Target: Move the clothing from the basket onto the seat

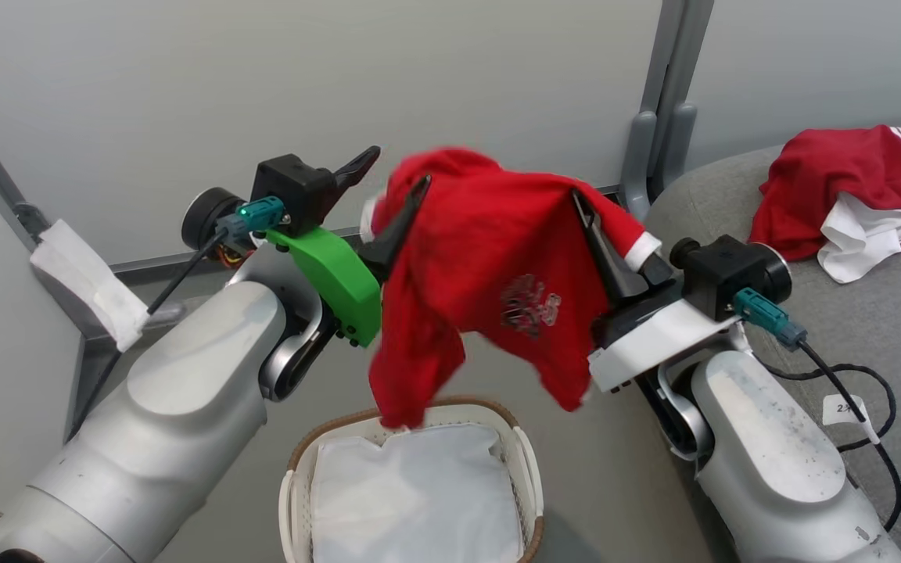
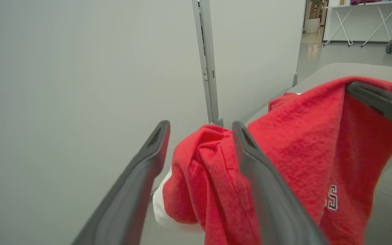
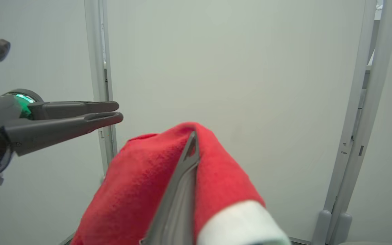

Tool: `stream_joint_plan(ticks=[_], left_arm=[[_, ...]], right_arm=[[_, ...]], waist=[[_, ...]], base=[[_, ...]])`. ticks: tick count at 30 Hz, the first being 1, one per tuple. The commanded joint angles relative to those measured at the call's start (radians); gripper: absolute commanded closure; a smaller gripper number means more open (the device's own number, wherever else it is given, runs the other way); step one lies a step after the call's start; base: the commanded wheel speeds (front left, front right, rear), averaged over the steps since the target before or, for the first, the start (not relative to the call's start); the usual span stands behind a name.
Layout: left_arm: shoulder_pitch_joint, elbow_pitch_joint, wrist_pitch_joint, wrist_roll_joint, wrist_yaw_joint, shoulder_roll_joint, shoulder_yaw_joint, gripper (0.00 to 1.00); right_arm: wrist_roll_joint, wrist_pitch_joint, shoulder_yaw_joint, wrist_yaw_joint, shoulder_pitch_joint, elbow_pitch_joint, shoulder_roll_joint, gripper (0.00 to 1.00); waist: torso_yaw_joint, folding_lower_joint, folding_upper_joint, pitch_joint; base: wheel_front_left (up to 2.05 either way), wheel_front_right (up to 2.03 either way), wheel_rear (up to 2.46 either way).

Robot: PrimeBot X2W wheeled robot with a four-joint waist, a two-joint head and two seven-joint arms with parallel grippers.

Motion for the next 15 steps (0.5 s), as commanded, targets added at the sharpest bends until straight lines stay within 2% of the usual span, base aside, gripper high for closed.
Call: stream_joint_plan(ticks=[1, 8, 15], left_arm=[[0.022, 0.004, -0.011, -0.004, 0.006, -0.002, -0.001, 0.00], [0.079, 0.002, -0.052, 0.005, 0.000, -0.025, -0.020, 0.00], [0.146, -0.030, -0.078, 0.019, 0.004, -0.057, -0.047, 0.00]], right_arm=[[-0.011, -0.002, -0.011, -0.001, -0.009, -0.001, -0.010, 1.00], [-0.045, -0.002, -0.074, -0.001, 0.003, -0.001, -0.066, 1.00], [-0.074, 0.005, -0.151, -0.001, 0.048, -0.019, -0.126, 1.00]], waist=[[-0.012, 0.0000, -0.0001, 0.001], [-0.070, 0.0000, -0.0001, 0.005], [-0.171, 0.0000, -0.0001, 0.025]], base=[[0.00, 0.00, 0.00], [0.00, 0.00, 0.00], [0.00, 0.00, 0.00]])
